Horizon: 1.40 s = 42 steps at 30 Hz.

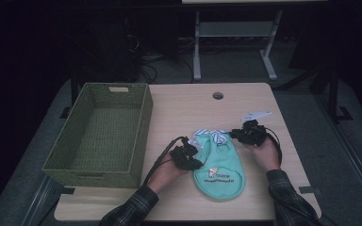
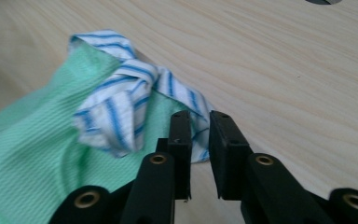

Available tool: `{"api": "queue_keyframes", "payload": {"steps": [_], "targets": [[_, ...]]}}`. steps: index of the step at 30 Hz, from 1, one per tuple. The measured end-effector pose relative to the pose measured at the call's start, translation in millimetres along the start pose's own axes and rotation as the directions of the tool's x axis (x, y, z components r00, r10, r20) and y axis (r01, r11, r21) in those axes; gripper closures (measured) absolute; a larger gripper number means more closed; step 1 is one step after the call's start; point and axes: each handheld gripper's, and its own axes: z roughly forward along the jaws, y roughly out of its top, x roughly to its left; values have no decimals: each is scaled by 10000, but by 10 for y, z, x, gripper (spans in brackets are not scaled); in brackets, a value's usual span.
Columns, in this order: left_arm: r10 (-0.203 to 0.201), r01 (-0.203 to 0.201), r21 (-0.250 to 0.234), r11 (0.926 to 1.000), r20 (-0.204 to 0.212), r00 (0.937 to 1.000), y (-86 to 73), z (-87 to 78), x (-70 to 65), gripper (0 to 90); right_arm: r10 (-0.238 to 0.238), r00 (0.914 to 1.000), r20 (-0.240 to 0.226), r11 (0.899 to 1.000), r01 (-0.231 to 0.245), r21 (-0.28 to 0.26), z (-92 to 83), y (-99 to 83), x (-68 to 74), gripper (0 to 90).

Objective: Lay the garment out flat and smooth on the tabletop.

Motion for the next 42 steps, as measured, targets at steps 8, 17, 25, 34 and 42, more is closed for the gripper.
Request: {"api": "queue_keyframes", "payload": {"steps": [8,17,25,34,42], "targets": [[16,-22,-263,9997,-229,9997,70,-96,103,881,-107,9985,-534,9999,113,115,-197,-152,141,897],[-251,211,-551,9983,-718,9971,167,18,303,895,-145,9949,-993,9987,192,470,-293,-372,347,898],[-28,19,-120,9999,-792,9969,157,136,282,896,-412,9924,-1162,9921,544,1129,-249,-525,487,898],[128,-118,200,9997,-540,9985,82,83,167,896,-415,9943,-977,9923,525,1123,-247,-523,443,898],[392,-389,369,9986,-57,9992,5,62,-63,896,-482,9950,-871,9919,579,1127,-247,-518,420,898]]}}
